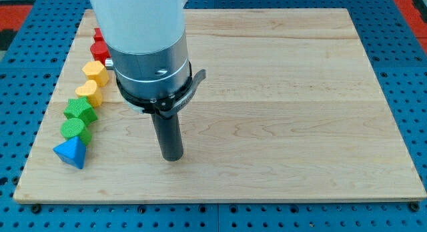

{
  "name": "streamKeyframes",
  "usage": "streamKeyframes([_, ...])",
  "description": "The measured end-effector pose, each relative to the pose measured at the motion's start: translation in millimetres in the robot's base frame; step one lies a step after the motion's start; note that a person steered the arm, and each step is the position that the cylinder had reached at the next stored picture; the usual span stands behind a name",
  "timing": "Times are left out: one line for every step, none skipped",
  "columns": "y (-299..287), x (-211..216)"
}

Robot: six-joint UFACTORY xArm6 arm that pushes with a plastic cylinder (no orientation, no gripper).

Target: Move the red circle tio the center of the board

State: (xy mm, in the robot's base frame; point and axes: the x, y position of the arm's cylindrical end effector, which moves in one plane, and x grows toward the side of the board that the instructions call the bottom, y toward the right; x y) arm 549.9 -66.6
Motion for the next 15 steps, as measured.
streamKeyframes([0.0,0.1])
streamKeyframes([0.0,0.1])
streamKeyframes([0.0,0.1])
streamKeyframes([2.9,23.2])
streamKeyframes([-6.0,69.1])
streamKeyframes([-14.9,69.0])
streamKeyframes([-84.4,67.2])
streamKeyframes([-148.9,58.5])
streamKeyframes([-201.2,41.0])
streamKeyframes([-237.4,5.5])
streamKeyframes([-238.0,-6.8])
streamKeyframes([-237.7,-7.8])
streamKeyframes([-237.9,-26.6])
streamKeyframes([-237.6,-74.3])
streamKeyframes([-237.6,-134.4])
